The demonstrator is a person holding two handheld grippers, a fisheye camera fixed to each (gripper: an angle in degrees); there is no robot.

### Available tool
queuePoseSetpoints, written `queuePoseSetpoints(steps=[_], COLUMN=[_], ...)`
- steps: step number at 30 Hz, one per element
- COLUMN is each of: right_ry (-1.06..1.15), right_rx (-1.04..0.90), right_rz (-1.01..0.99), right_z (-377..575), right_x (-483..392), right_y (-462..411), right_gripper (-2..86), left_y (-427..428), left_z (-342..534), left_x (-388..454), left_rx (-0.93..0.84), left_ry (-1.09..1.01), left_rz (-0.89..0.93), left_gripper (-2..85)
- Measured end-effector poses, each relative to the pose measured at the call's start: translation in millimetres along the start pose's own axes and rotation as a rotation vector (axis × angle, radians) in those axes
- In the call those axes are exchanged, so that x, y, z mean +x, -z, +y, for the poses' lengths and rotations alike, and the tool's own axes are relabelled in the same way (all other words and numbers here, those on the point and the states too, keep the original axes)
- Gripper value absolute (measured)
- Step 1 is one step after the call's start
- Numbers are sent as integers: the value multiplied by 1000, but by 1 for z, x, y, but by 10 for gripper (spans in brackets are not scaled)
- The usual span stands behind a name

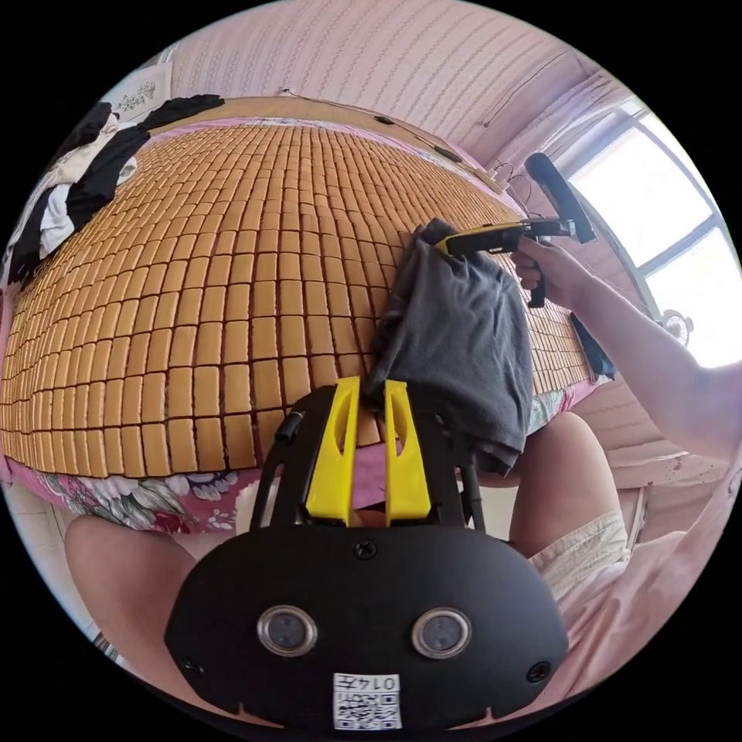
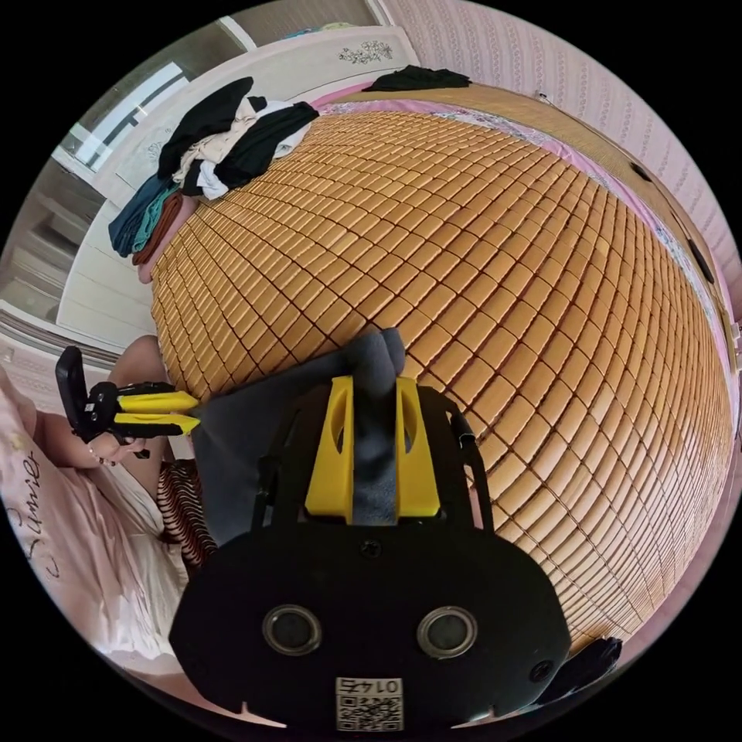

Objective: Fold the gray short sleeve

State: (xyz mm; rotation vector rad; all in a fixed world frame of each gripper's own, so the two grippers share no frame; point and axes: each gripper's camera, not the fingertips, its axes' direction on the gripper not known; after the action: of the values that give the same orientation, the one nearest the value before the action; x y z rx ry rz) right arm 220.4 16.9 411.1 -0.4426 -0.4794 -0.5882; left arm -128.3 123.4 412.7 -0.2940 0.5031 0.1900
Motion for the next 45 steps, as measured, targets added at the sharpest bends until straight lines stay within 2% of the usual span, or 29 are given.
queuePoseSetpoints(steps=[3,5,7,9,11,16,19,24,28,31,32,34,36,37,41,45], right_ry=[-8,-41,-65,-99,-184,-320,-372,-498,-778,-1083,-1165,-1214,-1156,-1086,-754,-427], right_rx=[71,238,374,502,663,856,876,793,549,448,401,386,471,517,500,498], right_rz=[-15,-45,-50,-27,-15,104,258,446,490,552,534,484,469,495,632,556], right_z=[16,50,88,133,201,320,372,438,470,492,499,503,496,486,410,308], right_x=[-3,-7,-14,-25,-38,-65,-76,-39,84,188,215,230,213,189,70,-39], right_y=[18,51,80,111,153,231,284,368,419,411,396,379,373,370,331,274], right_gripper=[63,58,56,55,55,52,51,53,71,118,119,129,135,134,98,68], left_y=[9,25,49,81,99,135,133,71,-1,-94,-119,-131,-112,-102,-3,135], left_z=[2,5,9,12,11,-8,-37,-124,-169,-210,-218,-223,-215,-211,-148,-38], left_x=[3,7,21,50,75,153,210,329,432,492,496,481,445,434,330,201], left_rx=[13,63,126,177,176,219,242,190,190,40,6,-19,5,17,132,303], left_ry=[-20,-50,-139,-314,-427,-699,-824,-845,-837,-712,-673,-606,-603,-617,-673,-616], left_rz=[17,47,63,93,103,186,297,657,629,482,414,415,430,417,299,5], left_gripper=[9,1,-3,-5,-7,-8,-8,-6,8,41,46,50,49,47,40,9])
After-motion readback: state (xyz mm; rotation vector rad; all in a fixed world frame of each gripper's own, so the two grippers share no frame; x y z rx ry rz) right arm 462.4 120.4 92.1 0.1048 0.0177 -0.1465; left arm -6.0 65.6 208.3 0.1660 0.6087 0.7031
